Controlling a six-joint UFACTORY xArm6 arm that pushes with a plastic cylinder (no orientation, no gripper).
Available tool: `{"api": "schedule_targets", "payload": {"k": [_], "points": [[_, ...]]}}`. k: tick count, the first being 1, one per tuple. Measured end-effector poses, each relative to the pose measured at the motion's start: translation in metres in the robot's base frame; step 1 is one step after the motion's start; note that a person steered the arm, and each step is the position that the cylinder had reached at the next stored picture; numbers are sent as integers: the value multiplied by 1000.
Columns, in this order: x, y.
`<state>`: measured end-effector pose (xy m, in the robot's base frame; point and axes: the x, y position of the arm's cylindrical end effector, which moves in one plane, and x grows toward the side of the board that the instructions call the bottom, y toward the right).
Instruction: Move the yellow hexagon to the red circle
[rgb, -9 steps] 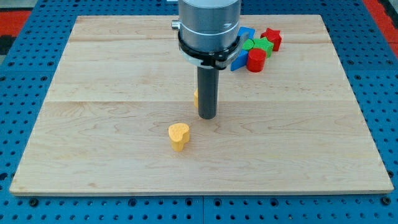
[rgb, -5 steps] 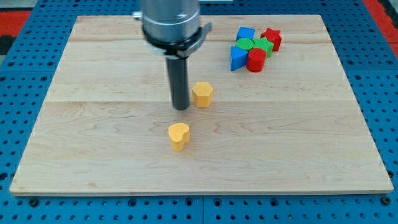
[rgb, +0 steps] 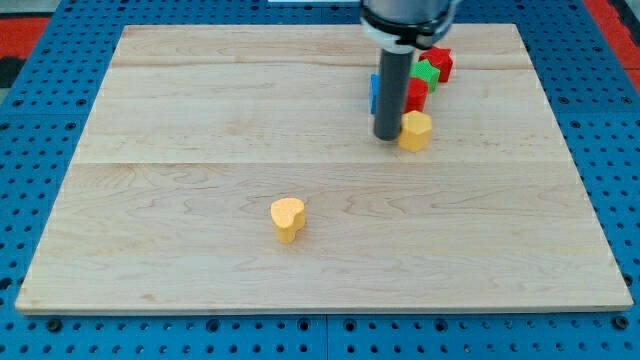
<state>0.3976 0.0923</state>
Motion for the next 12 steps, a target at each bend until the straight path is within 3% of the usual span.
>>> {"api": "schedule_targets", "payload": {"k": [4,6,7,9,12], "points": [[47,46],[28,76],[12,75],[29,58],[-3,56]]}}
